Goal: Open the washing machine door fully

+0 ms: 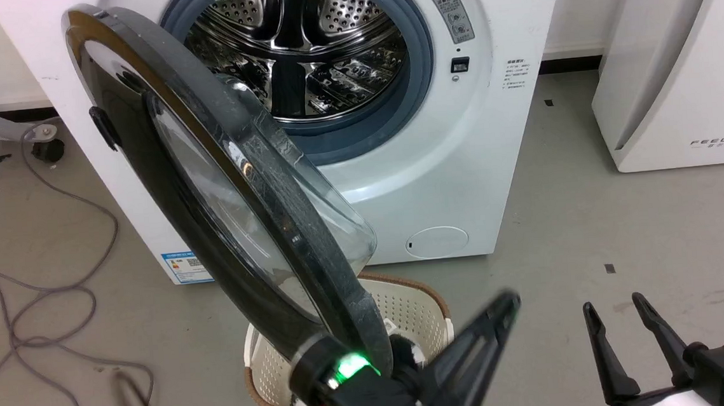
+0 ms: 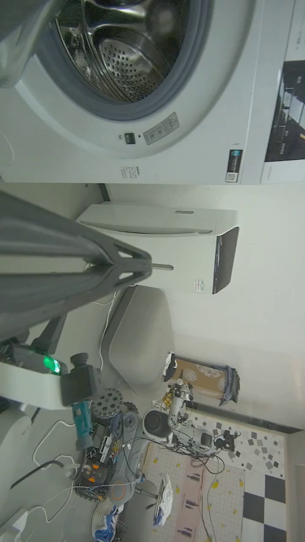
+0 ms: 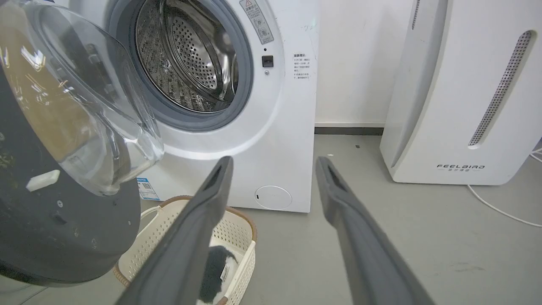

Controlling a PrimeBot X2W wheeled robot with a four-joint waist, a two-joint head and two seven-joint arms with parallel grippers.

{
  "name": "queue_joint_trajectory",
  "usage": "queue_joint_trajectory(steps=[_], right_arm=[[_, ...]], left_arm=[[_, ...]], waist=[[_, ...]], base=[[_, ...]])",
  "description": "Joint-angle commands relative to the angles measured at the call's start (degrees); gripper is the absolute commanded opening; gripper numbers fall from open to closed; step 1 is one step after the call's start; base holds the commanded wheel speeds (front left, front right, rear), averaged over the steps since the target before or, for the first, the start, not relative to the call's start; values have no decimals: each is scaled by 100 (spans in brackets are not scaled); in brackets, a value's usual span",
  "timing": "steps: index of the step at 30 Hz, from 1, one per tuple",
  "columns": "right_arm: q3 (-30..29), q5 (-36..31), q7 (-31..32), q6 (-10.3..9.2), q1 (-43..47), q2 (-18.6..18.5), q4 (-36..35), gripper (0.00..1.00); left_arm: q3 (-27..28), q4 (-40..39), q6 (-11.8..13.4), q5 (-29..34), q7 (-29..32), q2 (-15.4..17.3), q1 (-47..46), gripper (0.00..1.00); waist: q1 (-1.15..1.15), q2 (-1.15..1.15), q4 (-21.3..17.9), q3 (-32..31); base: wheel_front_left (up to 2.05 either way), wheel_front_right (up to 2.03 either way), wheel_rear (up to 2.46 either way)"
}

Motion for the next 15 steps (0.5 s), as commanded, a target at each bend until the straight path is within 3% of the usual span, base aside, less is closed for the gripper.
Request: queue_joint_trajectory(steps=[1,7,15], right_arm=[[1,28,-33,29,-25,27,21,100],[19,55,-17,29,-26,27,50,100],[70,-44,48,29,-46,27,49,100]], left_arm=[[-63,109,41,-34,218,61,126,0],[-125,797,156,-232,938,175,324,0],[97,1971,131,-354,500,78,-365,0]], waist=[[0,0,4,6],[0,0,19,7],[0,0,38,-9]], base=[[0,0,0],[0,0,0],[0,0,0]])
